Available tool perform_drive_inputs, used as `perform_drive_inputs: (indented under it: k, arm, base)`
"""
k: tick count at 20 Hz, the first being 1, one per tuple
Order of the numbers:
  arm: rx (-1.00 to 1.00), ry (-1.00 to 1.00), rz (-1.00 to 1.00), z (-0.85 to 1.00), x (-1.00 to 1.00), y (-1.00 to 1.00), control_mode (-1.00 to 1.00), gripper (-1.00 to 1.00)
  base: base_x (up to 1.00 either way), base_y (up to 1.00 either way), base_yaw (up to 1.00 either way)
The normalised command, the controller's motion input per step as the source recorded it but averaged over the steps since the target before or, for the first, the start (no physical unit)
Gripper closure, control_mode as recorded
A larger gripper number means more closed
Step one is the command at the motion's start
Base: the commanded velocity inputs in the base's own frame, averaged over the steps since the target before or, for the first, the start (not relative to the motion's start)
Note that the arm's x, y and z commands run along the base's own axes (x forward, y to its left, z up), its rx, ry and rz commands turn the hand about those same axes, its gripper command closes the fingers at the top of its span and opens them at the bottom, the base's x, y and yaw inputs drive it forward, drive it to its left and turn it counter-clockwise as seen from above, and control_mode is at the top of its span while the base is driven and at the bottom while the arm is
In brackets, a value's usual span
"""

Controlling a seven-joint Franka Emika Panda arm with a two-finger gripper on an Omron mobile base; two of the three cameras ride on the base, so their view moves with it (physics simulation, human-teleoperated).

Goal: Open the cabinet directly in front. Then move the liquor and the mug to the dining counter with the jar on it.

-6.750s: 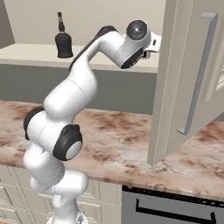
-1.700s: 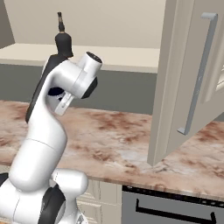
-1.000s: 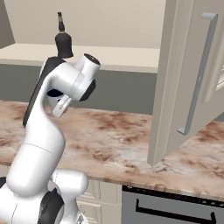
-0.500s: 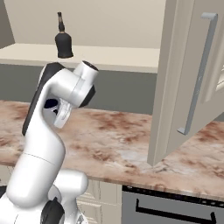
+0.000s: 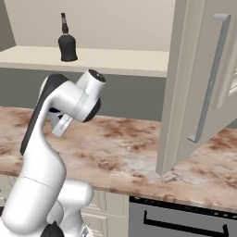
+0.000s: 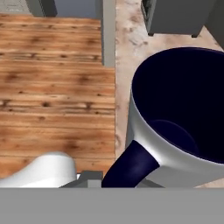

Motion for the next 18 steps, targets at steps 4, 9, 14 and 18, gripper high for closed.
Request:
perform_drive_inputs:
  k: [4, 9, 14, 18]
  arm:
    - [0.00, 0.00, -0.02, 0.00, 0.00, 0.03, -1.00, 1.00]
    - [0.00, 0.01, 0.00, -0.01, -0.01, 0.00, -1.00, 1.00]
    - [0.00, 0.02, 0.01, -0.06, -0.05, 0.00, 1.00, 1.00]
    - [0.00, 0.00, 0.00, 0.00, 0.00, 0.00, 1.00, 1.00]
  base:
    - [0.00, 0.00, 0.00]
    - [0.00, 0.00, 0.00]
    - [-0.47, 0.00, 0.33]
    - [-0.51, 0.00, 0.72]
